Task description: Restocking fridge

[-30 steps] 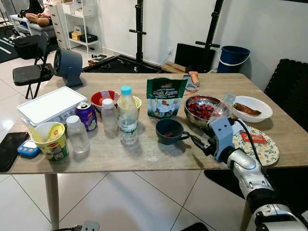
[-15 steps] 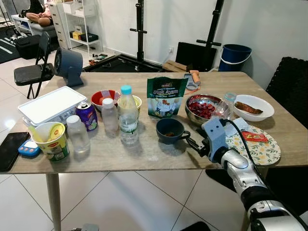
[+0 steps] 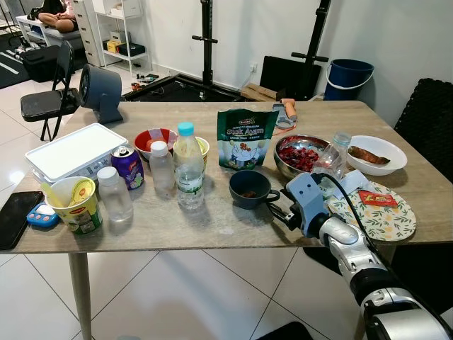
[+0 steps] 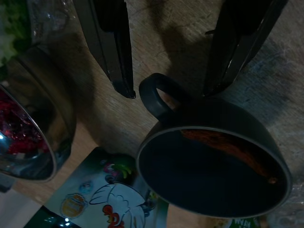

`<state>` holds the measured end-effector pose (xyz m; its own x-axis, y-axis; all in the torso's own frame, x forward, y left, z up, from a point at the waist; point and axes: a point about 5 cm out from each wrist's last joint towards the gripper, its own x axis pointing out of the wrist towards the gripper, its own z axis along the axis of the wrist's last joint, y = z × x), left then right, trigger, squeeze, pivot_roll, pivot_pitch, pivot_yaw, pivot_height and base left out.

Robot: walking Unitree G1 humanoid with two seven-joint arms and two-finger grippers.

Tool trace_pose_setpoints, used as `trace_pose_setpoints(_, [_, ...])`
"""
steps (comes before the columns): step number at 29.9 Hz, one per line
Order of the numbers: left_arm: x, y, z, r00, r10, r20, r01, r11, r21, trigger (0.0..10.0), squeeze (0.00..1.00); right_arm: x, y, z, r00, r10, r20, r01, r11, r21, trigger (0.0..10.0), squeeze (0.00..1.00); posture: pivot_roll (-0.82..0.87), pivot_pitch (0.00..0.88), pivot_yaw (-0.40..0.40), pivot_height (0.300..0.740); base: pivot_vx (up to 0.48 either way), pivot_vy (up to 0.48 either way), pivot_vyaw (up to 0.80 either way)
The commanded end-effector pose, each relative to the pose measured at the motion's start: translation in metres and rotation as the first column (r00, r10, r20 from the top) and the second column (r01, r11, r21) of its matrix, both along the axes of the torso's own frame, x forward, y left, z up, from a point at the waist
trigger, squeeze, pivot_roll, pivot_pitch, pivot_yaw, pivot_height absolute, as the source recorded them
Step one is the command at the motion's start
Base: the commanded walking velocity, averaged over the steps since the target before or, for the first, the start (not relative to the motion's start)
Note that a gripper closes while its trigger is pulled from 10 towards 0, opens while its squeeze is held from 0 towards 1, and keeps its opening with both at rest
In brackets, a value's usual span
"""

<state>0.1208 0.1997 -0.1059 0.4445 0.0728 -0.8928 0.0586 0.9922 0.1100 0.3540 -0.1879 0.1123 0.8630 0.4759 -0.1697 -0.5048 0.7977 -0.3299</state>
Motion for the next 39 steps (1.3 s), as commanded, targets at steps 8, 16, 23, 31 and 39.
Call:
trace_pose_setpoints(8, [-0.004, 0.005, 0.0, 1.0, -0.012, -0.01, 0.012, 1.0, 0.014, 10.0, 0.0, 0.0, 0.0, 0.001, 0.999, 0.045, -0.008, -0.045, 0.999, -0.024, 10.0, 0.0, -0.02, 0.061, -0.015, 0.74, 0.0, 0.0, 0.0])
trace_pose_setpoints(16, [-0.001, 0.004, 0.0, 1.0, -0.013, -0.006, 0.013, 1.0, 0.013, 10.0, 0.0, -0.005, 0.004, 0.002, 0.989, 0.15, -0.016, -0.149, 0.988, 0.024, 10.0, 0.0, -0.02, 0.048, -0.015, 0.74, 0.0, 0.0, 0.0])
trace_pose_setpoints(23, [0.002, 0.004, 0.001, 1.0, -0.017, 0.0, 0.017, 1.0, 0.014, 10.0, 0.0, -0.007, 0.004, 0.003, 0.979, 0.204, -0.024, -0.203, 0.978, 0.042, 10.0, 0.0, -0.03, 0.039, -0.014, 0.74, 0.0, 0.0, 0.0])
trace_pose_setpoints(31, [0.005, 0.004, 0.002, 1.0, -0.025, 0.003, 0.025, 1.0, 0.016, 10.0, 0.0, -0.014, 0.01, -0.004, 0.962, 0.27, -0.051, -0.265, 0.961, 0.079, 10.0, 0.0, -0.03, 0.025, -0.011, 0.74, 0.0, 0.0, 0.0])
trace_pose_setpoints(39, [0.008, 0.004, 0.003, 1.0, -0.028, 0.01, 0.028, 0.999, 0.017, 10.0, 0.0, -0.014, 0.019, -0.012, 0.977, 0.205, -0.054, -0.199, 0.975, 0.1, 10.0, 0.0, -0.03, 0.024, -0.006, 0.74, 0.0, 0.0, 0.0])
